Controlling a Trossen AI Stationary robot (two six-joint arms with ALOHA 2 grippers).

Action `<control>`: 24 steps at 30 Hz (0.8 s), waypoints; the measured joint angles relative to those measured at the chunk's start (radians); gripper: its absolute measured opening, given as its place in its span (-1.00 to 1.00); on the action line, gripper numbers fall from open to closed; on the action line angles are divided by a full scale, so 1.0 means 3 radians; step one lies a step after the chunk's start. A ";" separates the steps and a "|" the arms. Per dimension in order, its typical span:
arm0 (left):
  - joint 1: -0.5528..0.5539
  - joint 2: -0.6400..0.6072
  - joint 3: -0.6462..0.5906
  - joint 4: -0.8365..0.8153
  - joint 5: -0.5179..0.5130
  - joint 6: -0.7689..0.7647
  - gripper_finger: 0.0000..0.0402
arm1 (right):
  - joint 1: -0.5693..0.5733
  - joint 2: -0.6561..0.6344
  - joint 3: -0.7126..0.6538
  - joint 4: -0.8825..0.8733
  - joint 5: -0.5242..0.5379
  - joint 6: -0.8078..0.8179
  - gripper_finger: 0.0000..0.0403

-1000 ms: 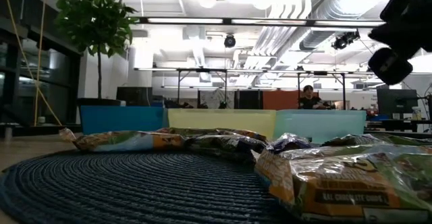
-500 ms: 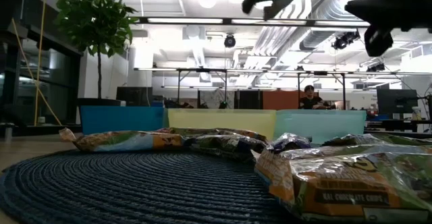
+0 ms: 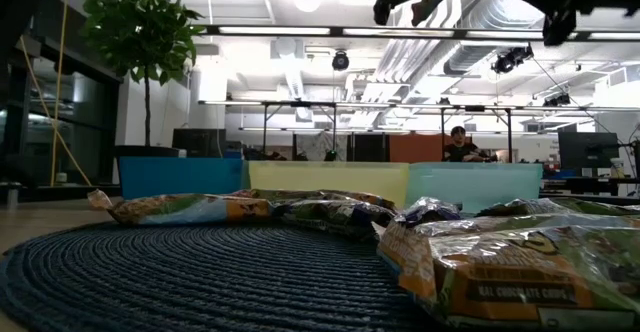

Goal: Pick and place Granola Bars by type
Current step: Put the red granola bar into the green bin

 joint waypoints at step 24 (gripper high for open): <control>0.0001 0.0000 0.0001 0.0112 -0.0013 0.0095 -0.67 | -0.0099 0.1192 0.0879 -0.0185 -0.0051 0.0154 0.42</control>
